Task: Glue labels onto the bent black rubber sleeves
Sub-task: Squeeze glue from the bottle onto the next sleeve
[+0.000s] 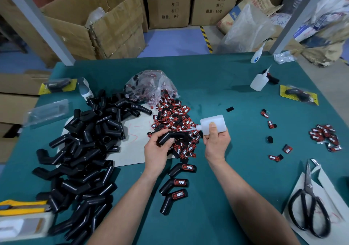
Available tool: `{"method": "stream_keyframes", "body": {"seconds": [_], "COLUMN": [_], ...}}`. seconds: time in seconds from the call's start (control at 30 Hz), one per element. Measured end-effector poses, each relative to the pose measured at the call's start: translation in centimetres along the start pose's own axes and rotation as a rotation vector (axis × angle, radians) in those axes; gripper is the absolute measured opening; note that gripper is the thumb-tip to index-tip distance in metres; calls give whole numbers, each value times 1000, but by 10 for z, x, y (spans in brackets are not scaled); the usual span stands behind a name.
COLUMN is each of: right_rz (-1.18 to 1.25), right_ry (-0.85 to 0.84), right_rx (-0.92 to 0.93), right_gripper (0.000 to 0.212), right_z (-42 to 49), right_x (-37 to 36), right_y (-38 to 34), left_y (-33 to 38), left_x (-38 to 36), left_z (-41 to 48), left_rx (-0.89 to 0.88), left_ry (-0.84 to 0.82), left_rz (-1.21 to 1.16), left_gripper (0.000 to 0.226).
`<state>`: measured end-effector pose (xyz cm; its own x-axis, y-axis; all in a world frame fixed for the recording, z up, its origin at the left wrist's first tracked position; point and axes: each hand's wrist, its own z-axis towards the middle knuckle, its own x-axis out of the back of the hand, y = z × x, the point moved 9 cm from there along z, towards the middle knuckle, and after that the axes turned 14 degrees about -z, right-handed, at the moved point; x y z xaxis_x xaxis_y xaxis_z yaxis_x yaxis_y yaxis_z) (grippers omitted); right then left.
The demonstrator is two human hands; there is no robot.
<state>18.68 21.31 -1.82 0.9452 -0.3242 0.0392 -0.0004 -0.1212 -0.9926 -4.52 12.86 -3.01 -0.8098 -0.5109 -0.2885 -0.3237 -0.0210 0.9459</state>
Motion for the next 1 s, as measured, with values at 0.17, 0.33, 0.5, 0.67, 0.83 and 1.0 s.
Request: {"method": "stream_keyframes", "body": {"seconds": [0.17, 0.33, 0.5, 0.67, 0.83, 1.0], "right_rz": [11, 6, 5, -5, -14, -4], "right_ry": [-1, -9, -1, -2, -10, -5], "right_rx": [-9, 7, 1, -7, -5, -19], "right_gripper": [41, 44, 44, 43, 40, 44], "right_z": [1, 1, 3, 3, 2, 2], "right_x": [-1, -1, -2, -2, -1, -1], "right_y": [1, 2, 5, 7, 5, 5], "left_y": [0, 1, 1, 2, 1, 0], "left_x": [0, -1, -1, -1, -1, -1], "left_z": [-1, -1, 0, 0, 0, 0], "left_rx": [7, 1, -11, -14, -8, -2], "left_ry": [1, -2, -9, -9, -4, -6], "left_rz": [-6, 6, 24, 31, 31, 22], "left_gripper": [39, 40, 40, 40, 39, 39]}}
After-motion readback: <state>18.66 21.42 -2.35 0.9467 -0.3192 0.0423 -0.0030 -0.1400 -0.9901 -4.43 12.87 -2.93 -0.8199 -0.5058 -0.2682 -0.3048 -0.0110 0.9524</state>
